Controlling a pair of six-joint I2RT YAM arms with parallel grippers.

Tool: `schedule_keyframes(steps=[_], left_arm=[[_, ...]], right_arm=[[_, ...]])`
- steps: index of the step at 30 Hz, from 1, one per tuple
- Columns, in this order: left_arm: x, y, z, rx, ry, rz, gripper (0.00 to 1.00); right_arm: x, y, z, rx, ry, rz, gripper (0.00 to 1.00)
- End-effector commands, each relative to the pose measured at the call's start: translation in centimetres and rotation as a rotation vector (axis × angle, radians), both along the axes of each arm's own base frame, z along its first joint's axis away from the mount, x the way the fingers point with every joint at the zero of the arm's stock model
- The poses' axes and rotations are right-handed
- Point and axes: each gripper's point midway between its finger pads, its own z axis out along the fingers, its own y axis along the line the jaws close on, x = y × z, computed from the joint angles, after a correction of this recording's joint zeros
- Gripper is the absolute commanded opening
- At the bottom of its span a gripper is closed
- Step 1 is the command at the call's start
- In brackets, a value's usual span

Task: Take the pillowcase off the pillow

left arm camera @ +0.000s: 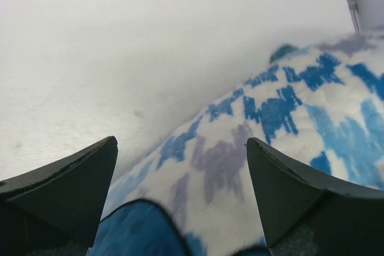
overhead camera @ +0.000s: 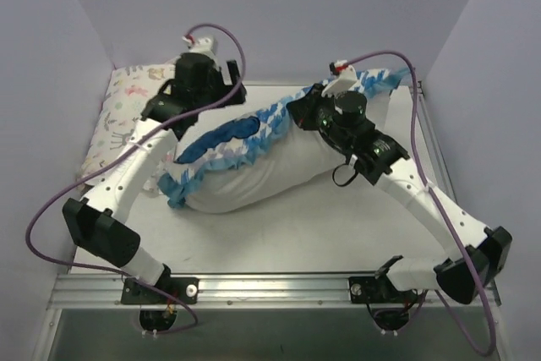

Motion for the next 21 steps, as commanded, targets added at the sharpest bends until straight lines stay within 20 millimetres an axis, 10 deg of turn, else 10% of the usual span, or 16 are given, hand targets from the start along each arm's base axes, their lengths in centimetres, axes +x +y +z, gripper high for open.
schedule_keyframes(steps=[1, 5, 12, 13, 21], left_arm=[[-1.4, 7.0, 12.1, -0.119, -0.24, 0.196, 0.97], [-4.1, 8.4, 16.5, -0.139, -0.329, 0.195, 0.97], [-6.8, 8.7, 16.4, -0.159, -0.336, 0.174, 0.97], [-6.9, 8.4, 15.7, -0.156, -0.32, 0.157, 0.97], [-5.5, 6.1, 8.3, -0.074, -0.189, 0.136, 0.97]], right_arm=[[4.2, 0.4, 1.4, 0.033, -0.048, -0.051, 0.0], [8.3, 2.2, -1.3, 0.002, 0.043, -0.041, 0.0], [15.6, 5.6, -7.7, -0.064, 0.212, -0.026, 0.0], [17.0, 6.0, -11.5, -0.098, 0.287, -0.029, 0.0], [18.0, 6.1, -18.7, -0.145, 0.454, -0.039, 0.0]])
